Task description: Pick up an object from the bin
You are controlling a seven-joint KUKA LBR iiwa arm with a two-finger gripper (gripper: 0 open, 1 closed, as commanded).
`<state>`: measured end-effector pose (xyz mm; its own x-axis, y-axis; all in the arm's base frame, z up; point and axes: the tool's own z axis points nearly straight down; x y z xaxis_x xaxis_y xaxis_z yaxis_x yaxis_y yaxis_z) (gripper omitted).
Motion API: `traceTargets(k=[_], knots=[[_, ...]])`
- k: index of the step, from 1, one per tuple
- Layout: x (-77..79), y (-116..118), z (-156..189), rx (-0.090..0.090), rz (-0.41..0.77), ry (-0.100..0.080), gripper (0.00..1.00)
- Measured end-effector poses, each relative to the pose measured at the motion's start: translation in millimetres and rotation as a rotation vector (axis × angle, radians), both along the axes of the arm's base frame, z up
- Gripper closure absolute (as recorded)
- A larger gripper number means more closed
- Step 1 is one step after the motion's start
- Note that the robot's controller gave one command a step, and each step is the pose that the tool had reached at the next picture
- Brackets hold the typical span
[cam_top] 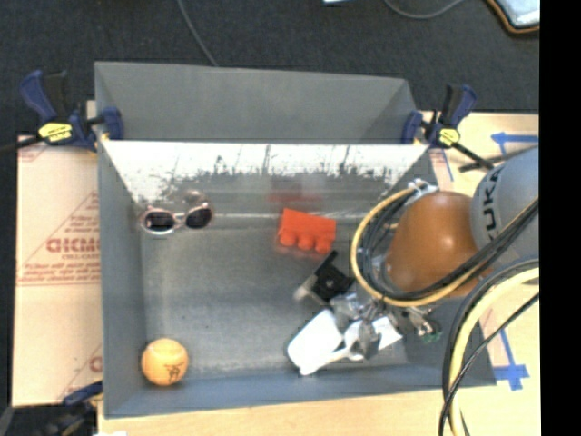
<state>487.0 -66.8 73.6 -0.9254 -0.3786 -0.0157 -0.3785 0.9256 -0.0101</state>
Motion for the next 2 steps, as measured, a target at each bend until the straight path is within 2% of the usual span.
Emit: traceTargets(k=[1,2], knots=[[-2.2,0,36,0.001,-0.001,0.007,1.0],[-0.5,0,63,0.0,-0.003,0.0,1.0]])
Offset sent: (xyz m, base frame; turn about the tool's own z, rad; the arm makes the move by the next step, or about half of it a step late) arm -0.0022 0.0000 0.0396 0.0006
